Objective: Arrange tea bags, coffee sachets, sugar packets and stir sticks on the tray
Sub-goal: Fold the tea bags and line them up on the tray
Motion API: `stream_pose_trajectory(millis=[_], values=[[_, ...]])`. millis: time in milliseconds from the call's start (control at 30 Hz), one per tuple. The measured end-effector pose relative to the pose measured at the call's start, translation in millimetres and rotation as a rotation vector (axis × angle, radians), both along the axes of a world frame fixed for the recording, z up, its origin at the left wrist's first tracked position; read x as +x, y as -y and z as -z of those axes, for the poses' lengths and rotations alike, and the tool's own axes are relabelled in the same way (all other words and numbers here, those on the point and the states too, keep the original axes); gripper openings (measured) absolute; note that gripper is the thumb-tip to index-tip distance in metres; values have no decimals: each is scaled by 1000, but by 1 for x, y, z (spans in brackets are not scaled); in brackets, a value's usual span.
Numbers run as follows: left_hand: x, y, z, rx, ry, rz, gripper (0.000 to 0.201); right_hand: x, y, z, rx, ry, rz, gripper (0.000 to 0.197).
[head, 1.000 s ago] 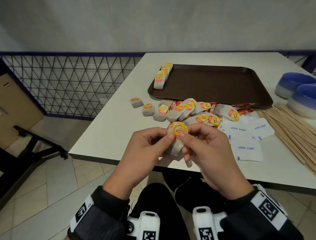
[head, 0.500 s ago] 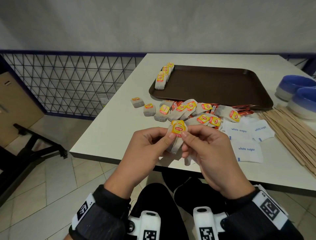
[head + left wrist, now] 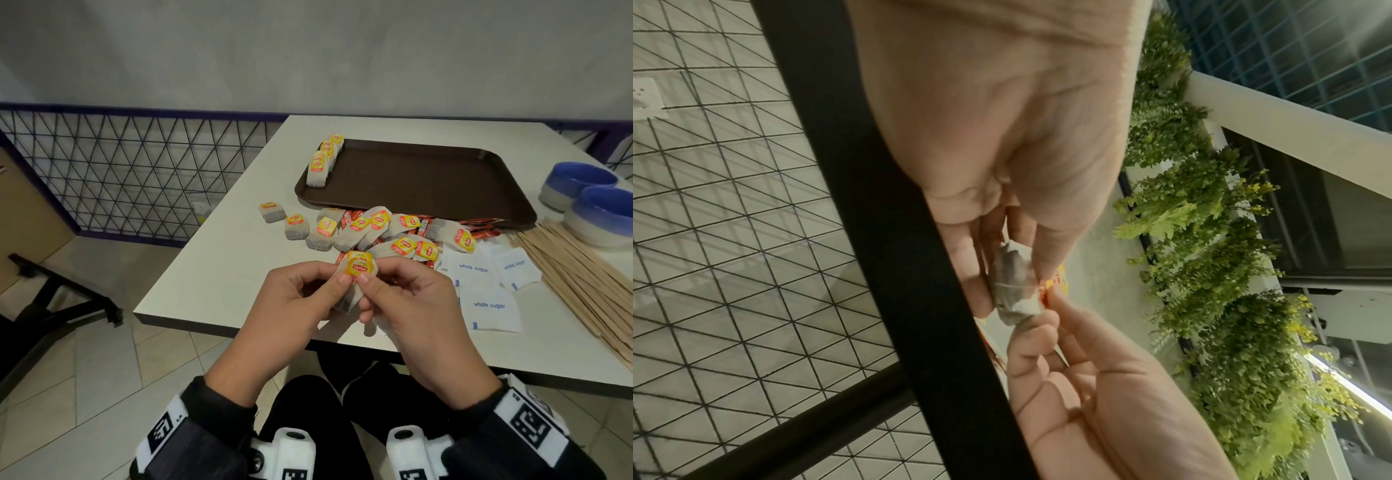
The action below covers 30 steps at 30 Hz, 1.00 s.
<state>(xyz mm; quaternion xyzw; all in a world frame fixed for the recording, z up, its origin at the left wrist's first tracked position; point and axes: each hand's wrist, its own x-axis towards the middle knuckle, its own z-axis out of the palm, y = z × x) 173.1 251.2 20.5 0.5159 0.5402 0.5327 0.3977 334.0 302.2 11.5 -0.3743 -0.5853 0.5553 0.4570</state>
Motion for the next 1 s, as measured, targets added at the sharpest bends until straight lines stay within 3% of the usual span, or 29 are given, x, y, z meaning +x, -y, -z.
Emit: stream_pose_trajectory(millis=[100, 267, 367, 467, 533, 667, 833, 1000], values=[[-11, 2, -3, 34, 44, -25, 15, 4, 3, -11, -6, -17, -13, 11], [-55, -7, -1, 102, 7, -251, 17, 8, -4, -58, 36, 86, -124, 9], [-71, -11, 0, 94, 126, -319, 20, -7, -26, -95, 96, 229, -225, 7], [-74, -12, -1, 47, 294, -279, 15, -38, -71, -122, 64, 329, -245, 16], [-75, -12, -1, 17, 388, -255, 13, -64, -108, -130, 14, 414, -227, 8], [-78, -12, 2, 63, 217, -253, 18, -109, -173, -124, -123, 627, -213, 10], [-80, -12, -1, 78, 207, -226, 19, -141, -211, -95, -167, 870, -183, 8], [-81, -13, -2, 86, 249, -204, 16, -154, -231, -83, -192, 911, -129, 16]])
